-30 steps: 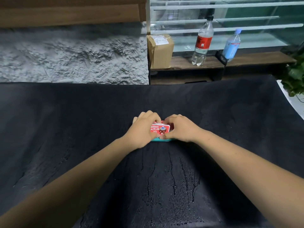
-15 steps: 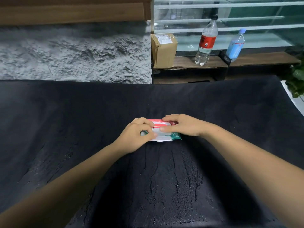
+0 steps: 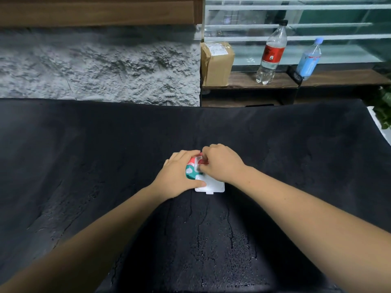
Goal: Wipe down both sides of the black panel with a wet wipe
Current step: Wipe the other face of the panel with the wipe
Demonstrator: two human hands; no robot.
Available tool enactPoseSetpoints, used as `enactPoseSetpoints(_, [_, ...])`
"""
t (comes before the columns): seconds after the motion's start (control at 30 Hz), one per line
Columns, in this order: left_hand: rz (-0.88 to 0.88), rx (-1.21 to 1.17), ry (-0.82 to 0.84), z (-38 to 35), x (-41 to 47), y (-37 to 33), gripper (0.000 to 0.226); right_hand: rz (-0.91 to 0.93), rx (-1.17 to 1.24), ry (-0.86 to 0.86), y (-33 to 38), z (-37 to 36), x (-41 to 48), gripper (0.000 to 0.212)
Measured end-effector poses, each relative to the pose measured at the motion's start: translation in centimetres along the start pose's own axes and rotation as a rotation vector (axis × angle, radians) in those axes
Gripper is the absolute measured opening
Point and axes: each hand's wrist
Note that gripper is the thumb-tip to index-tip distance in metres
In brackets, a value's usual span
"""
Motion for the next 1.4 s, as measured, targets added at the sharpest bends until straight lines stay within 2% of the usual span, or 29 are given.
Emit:
enactPoseSetpoints(0.37, [0.01,0.014,-0.025,-0.7,0.3,0.2,0.091,-0.135,-0.06,0.112,1.5,0.9,1.1,0.01])
enactPoseSetpoints(0.63, [0.008,0.024,-0.055,-1.0,0.3,0.2,0.071,-0.194,-0.214,0.14,3.5,0.9,2.0,0.022])
enactPoseSetpoints(0.87, [0.006,0.047,-0.05,-1.0,0.3,0.2,0.061,-0.219,-0.25,0.154,4.4,1.0,2.6,0.019])
enactPoseSetpoints(1.03, [0.007,0.045,-0.042,-0.8,0.4,0.3,0.074,-0.253,-0.069,0.156,3.4,1.7,2.5,0.01])
enactPoseSetpoints(1.27, [-0.004,0.045,-0.027,-0.5,0.5,0.4,0.085,-0.299,0.26,0.089,0.1,1.3,1.7,0.04])
enactPoseSetpoints(1.4, [0.003,0.061,-0.008,-0.4,0.7,0.4,0.084,-0.316,0.432,0.031,-1.2,1.4,1.0,0.034])
Point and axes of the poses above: each hand's wrist, its own x-axis towards the middle knuckle, its own z-axis out of the back of the hand, y = z × x, and after that the axes turned 12 degrees about y, right-handed
